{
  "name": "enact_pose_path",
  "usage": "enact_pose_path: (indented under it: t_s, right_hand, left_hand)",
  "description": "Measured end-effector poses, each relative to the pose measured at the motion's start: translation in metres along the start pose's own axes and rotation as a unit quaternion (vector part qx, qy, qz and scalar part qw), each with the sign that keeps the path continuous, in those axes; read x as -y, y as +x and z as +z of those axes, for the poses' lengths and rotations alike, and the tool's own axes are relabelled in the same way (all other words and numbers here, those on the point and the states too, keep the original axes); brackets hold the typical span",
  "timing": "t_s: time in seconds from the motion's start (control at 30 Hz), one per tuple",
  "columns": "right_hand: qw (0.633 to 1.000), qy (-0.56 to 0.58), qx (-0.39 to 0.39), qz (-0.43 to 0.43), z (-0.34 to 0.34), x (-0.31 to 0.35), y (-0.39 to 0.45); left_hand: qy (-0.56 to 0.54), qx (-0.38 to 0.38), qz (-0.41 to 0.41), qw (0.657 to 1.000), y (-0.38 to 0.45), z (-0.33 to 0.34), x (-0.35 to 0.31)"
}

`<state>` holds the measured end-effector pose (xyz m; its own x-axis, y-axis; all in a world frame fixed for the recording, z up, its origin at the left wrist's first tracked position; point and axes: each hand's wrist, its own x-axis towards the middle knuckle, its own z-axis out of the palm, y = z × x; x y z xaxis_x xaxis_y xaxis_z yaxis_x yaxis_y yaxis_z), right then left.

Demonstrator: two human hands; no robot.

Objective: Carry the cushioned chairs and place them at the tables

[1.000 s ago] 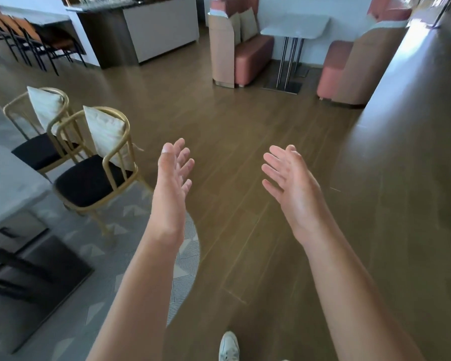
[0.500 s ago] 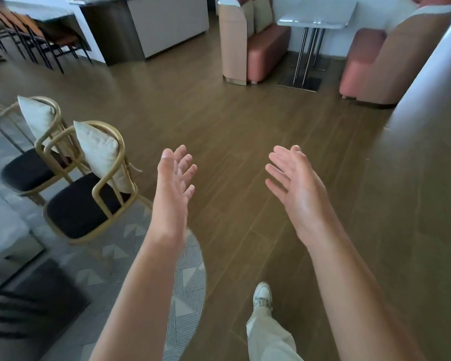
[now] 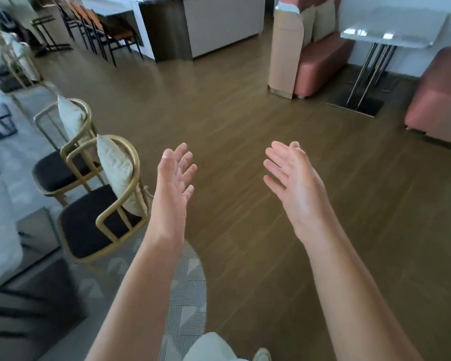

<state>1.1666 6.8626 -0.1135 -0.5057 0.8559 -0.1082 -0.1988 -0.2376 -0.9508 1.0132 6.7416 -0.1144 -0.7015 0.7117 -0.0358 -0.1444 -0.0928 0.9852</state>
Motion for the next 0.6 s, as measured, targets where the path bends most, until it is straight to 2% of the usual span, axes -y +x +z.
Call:
enact_pose_path:
  t_s: [0.23, 0.6]
  right_hand:
    - [0.999, -0.024, 0.028, 0.017, 0.018, -0.006, 0.123]
    - [0.999, -0.054, -0.001, -0.003, 0.076, 0.021, 0.318]
  left_hand:
    - [-0.026, -0.047, -0.022, 0.998, 0.118, -0.004, 0.015]
    - [-0.042, 0.02, -0.009, 0.999, 0.346, 0.023, -0.008]
